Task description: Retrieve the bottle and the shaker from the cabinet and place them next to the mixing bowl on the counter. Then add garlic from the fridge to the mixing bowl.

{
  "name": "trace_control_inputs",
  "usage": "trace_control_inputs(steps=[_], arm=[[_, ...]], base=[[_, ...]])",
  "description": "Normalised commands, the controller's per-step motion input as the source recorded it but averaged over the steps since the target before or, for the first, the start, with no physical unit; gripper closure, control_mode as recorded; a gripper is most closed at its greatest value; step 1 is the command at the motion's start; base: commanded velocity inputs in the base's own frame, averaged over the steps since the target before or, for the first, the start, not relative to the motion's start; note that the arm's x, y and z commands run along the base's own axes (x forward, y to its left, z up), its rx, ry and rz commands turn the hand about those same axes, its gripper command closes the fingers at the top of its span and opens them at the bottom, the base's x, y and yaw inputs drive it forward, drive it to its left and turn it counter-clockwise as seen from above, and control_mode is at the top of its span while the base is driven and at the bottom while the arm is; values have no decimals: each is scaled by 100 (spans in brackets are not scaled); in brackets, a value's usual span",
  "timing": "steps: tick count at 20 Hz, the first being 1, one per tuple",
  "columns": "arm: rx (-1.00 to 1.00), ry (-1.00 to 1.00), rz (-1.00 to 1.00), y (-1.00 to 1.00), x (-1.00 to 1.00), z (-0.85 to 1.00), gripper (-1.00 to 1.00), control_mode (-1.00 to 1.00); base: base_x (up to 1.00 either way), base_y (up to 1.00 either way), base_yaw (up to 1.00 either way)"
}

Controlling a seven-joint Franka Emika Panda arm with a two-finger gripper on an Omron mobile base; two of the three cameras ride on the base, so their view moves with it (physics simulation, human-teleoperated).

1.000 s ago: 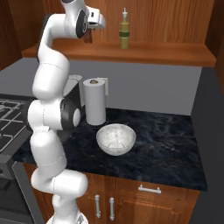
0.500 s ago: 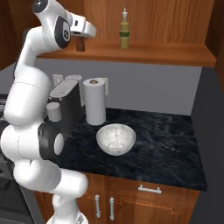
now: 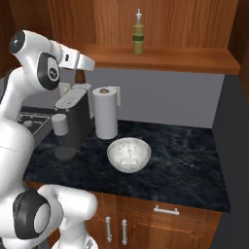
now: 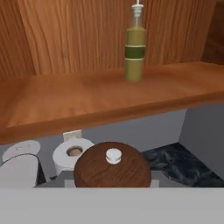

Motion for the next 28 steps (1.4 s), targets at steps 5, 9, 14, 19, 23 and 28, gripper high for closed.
trace_control_inputs(steps=[5,9,14,19,23,28], arm=[[-6,-6,-1,0,-100,-70,100,-100],[-18,0,0,4,-100,-100,100,-100],[-14,-6,0,0,-41,-100,100,-100],[-11,-14,-2,0,0,-75,100,-100],[8,-2,-7,0,-2,-32,100,-100],[29,0,-28,-3,18,-81,100,-100]], base=[[0,0,0],[0,0,0],[0,0,0],[0,0,0],[0,0,0],[0,0,0]])
